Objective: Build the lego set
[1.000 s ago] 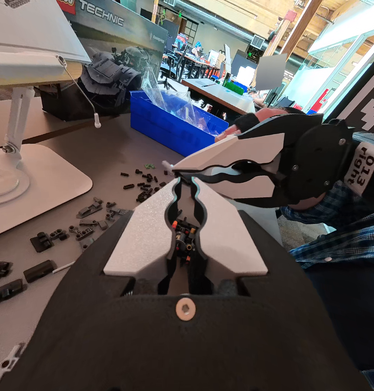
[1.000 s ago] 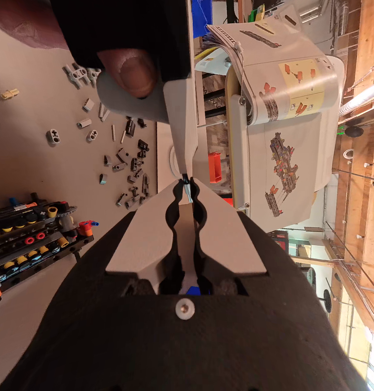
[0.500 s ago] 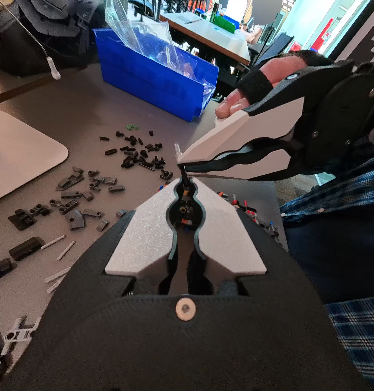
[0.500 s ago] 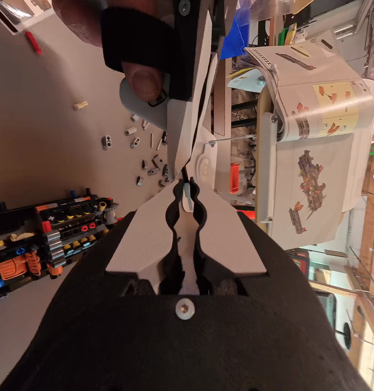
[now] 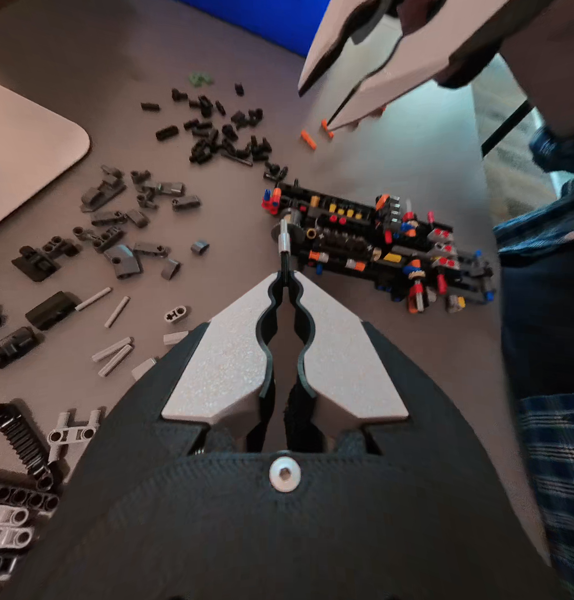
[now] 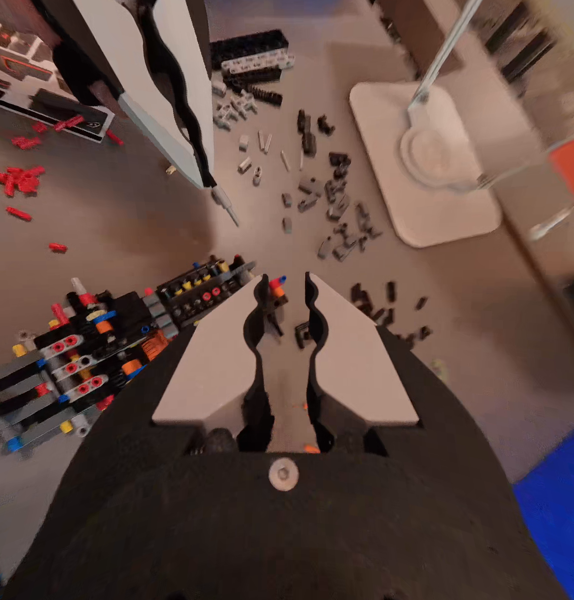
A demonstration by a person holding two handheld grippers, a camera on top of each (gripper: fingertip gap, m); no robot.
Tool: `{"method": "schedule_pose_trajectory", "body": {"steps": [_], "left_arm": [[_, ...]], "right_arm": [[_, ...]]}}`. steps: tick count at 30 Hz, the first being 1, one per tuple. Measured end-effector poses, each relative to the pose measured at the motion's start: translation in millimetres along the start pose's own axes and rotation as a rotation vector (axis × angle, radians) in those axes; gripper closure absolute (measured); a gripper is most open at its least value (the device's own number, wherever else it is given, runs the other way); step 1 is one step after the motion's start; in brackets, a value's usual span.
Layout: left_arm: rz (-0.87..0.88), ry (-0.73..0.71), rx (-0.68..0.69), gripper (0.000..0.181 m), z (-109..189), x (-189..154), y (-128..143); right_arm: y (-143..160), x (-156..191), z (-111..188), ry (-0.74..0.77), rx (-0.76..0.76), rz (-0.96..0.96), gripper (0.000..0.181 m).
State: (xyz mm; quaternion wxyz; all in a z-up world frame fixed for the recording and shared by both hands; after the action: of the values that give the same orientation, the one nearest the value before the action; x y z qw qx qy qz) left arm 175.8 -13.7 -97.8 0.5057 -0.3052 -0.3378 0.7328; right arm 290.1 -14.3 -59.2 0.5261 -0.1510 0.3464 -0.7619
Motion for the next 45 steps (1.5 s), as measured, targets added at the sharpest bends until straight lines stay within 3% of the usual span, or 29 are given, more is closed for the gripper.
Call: {"method": "schedule_pose_trajectory", "body": {"steps": [1,7,12,19,32,45], "left_arm": [[-0.025,-0.005,0.024,0.179,-3.8,-0.1,4.5],[-0.159,-0.024,0.110,0.178,-22.0,-3.5,23.0],[-0.186,-0.043,0.113,0.178,-28.4,-3.1,27.3],[-0.199,-0.040,0.100,0.178,-34.2,-3.3,29.7],[-0.216,-0.025,0.107,0.178,-41.2,-3.5,26.5],[-0.233,0.005,0.099,0.178,-40.2,-3.5,24.3]], "right_arm": [[9.9,1.3,-2.9,-0.039,-0.006,-0.057,0.159],[44.5,-2.0,-13.9,-0.138,-0.093,-0.243,0.163],[55.5,-4.0,-24.2,-0.166,-0.104,-0.272,0.164],[61.3,-0.8,-37.1,-0.209,-0.111,-0.297,0.165],[67.4,-4.6,-33.9,-0.256,-0.168,-0.327,0.164],[82.2,-1.3,-34.0,-0.300,-0.123,-0.265,0.165]]}}
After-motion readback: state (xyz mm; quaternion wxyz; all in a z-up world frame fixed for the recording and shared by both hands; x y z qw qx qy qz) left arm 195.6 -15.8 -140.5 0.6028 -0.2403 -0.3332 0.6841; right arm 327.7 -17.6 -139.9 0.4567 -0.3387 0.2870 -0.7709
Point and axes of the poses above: each gripper's, where its closed fingertips meet, z back along the fingers, y out of its underside, x = y × z across the jaws, the point moved 2 cm from there along z, back along the fingers, and after that the axes turned 9 degrees about -y, right-handed, at the moved point
